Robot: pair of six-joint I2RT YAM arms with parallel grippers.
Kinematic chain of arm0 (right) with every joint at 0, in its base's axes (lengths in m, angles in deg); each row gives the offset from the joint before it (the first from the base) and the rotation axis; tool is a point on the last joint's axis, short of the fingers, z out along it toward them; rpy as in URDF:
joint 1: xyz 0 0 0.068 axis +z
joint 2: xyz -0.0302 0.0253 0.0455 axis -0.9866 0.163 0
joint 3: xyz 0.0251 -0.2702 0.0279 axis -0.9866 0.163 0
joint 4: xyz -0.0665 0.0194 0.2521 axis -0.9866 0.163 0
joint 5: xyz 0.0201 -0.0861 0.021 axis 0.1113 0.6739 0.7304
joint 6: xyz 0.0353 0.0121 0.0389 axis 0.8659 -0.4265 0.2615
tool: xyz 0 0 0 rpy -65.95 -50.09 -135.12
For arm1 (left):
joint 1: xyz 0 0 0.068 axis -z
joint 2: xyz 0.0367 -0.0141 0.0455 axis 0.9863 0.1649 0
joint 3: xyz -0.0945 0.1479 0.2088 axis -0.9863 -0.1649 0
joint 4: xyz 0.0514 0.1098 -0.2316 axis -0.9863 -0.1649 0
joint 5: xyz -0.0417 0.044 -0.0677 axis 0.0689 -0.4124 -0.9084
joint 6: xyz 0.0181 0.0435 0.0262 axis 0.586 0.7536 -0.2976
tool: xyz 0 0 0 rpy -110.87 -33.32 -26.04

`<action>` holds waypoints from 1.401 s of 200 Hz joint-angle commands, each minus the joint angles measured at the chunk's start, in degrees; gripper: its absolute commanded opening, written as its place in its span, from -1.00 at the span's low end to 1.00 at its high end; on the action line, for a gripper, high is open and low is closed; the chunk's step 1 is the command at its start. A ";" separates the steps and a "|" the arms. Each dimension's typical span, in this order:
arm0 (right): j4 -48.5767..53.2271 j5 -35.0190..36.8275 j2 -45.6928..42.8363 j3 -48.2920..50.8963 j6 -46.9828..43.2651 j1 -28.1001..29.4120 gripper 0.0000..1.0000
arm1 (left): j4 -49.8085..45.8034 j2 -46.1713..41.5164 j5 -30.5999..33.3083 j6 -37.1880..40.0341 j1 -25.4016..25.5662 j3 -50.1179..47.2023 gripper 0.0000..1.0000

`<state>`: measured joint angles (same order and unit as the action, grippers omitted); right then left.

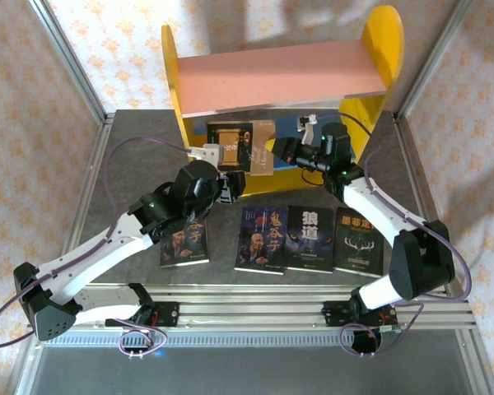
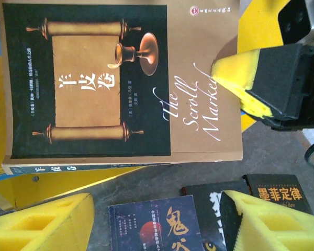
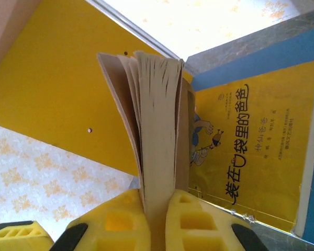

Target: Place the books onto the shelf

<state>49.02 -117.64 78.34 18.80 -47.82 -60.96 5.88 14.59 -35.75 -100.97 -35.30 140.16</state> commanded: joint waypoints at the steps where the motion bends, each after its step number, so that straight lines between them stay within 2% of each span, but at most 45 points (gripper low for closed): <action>1: -1.09 -4.89 0.83 -4.97 -4.15 -0.53 -0.97 | 2.64 -1.46 -0.55 0.01 -0.38 -0.20 0.31; 83: 0.74 -3.84 7.26 -8.76 -6.28 -0.76 -0.94 | 0.88 -2.62 0.53 0.32 -0.39 -0.29 0.33; 172: 10.16 2.73 14.41 -14.74 -12.83 -0.69 -0.87 | 1.00 -1.01 0.59 0.24 -0.50 -0.32 0.36; 187: 11.45 3.74 15.47 -15.90 -13.47 -0.72 -0.80 | 0.94 -0.61 0.44 0.24 -0.48 -0.11 0.36; 245: 23.44 13.20 17.99 -21.27 -17.73 -0.75 -0.31 | -0.94 -0.43 0.86 -0.07 -0.56 0.56 0.37; 280: 28.17 15.31 16.82 -21.67 -20.07 -0.69 -0.12 | -2.27 0.14 1.33 -1.00 -0.56 0.51 0.37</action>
<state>71.97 -105.99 96.22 -1.26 -64.85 -61.46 5.66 13.97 -35.59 -101.23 -35.30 139.98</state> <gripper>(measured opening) 0.417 0.683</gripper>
